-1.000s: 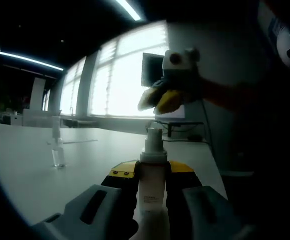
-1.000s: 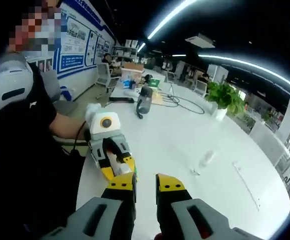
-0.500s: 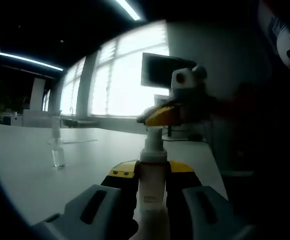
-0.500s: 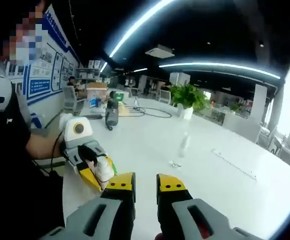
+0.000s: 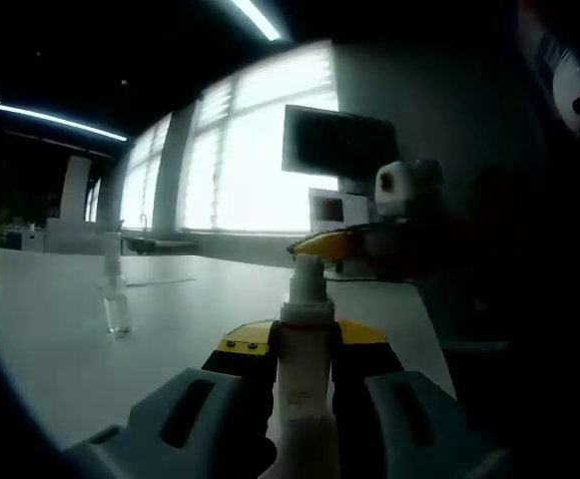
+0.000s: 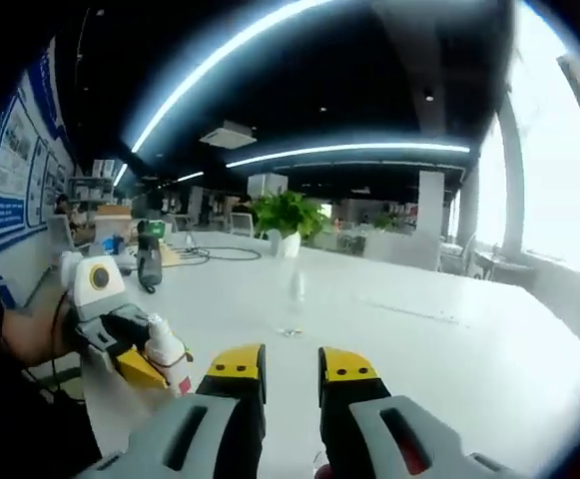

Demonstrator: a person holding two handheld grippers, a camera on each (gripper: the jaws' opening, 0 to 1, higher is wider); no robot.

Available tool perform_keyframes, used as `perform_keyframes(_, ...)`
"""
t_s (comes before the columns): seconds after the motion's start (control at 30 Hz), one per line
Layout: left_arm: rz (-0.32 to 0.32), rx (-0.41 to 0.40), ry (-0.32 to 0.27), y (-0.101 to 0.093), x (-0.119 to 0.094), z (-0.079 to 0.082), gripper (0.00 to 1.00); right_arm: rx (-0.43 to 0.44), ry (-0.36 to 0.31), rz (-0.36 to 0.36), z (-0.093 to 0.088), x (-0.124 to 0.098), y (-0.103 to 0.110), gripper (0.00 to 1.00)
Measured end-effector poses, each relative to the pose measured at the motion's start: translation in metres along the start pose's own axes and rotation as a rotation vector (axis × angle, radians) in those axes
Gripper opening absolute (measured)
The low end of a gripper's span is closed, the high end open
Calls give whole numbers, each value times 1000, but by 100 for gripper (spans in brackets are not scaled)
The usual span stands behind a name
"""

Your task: Clamp pump bottle remove cover press pump head put on cover

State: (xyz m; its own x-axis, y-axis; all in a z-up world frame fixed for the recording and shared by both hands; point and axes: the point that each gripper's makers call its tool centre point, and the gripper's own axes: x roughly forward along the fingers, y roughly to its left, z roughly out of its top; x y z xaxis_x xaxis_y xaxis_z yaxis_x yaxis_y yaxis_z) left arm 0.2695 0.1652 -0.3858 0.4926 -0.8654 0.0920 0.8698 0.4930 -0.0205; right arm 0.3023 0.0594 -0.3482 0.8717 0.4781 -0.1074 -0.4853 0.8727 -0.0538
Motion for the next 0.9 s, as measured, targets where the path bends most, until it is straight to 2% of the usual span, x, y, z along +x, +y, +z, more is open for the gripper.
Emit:
perform_keyframes(0.13,-1,-2,0,0,0,0,12,2,-44,-123,-5,-10,-10,18)
perform_keyframes(0.33,-1,-6,0,0,0,0,12,0,-57,-209,-25,-21,-22,19)
perform_keyframes(0.43,1,-6,0,0,0,0,12,22,-48,-218,-35,-23,-29,19)
perform_keyframes(0.53,5,-6,1,1,0,0,12,38,-30,-208,-47,-23,-28,20)
perform_keyframes(0.67,6,-5,1,1,0,0,12,52,-35,-216,-52,-24,-25,20)
perform_keyframes(0.73,6,-7,1,1,0,0,12,9,-18,-223,-60,-28,-23,20)
perform_keyframes(0.87,4,-9,2,2,0,0,12,30,11,-248,-78,-38,-29,20)
perform_keyframes(0.9,4,-10,2,2,0,-1,12,4,-8,-258,-71,-40,-29,19)
